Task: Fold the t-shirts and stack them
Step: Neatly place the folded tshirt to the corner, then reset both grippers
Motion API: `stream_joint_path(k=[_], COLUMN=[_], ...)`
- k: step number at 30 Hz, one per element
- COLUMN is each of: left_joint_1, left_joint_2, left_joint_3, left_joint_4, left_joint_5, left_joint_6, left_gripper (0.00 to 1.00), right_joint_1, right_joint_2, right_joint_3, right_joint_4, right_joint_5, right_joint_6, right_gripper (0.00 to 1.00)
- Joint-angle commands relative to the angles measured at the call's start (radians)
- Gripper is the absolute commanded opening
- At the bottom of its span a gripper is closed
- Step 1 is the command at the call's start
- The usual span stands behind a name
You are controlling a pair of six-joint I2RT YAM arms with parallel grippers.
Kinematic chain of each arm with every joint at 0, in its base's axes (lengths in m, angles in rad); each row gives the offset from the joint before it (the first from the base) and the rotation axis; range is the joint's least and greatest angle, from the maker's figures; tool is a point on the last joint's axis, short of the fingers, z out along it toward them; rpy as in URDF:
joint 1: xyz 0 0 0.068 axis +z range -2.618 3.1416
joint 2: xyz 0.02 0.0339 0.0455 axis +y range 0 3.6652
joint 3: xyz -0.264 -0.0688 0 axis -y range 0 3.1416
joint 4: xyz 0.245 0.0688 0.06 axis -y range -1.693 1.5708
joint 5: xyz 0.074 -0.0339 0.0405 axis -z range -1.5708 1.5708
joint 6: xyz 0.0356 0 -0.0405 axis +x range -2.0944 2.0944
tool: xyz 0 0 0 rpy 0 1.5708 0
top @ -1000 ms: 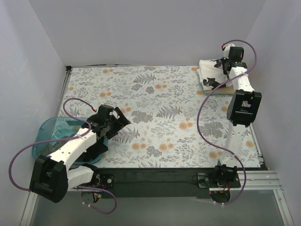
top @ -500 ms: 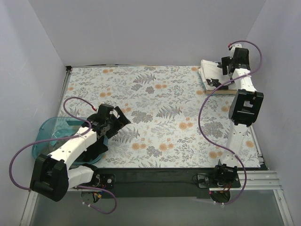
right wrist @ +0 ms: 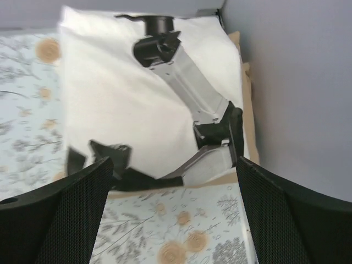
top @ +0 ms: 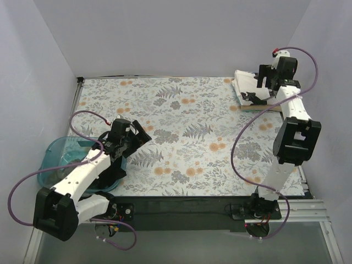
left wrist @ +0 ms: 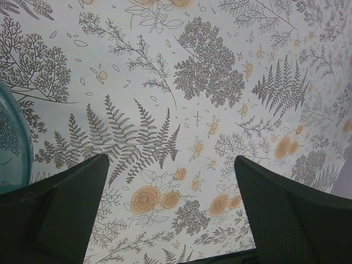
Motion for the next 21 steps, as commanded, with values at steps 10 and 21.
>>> stream_joint_path(k=[10, 21], left_joint_1=[0.001, 0.001], left_joint_2=[-0.069, -0.260], left_joint_3=[0.032, -0.059], left_joint_4=[0.009, -0.018], left_joint_5=[0.026, -0.097], left_joint_6=[0.045, -0.027], left_gripper=[0.98, 0.98], right_joint_1=[0.194, 0.202], right_joint_2=[-0.794, -1.363], right_joint_3=[-0.859, -1.390], right_joint_4=[0.177, 0.190], right_joint_5=[-0.032, -0.233], right_joint_6=[0.277, 0.382], right_gripper=[0.98, 0.98])
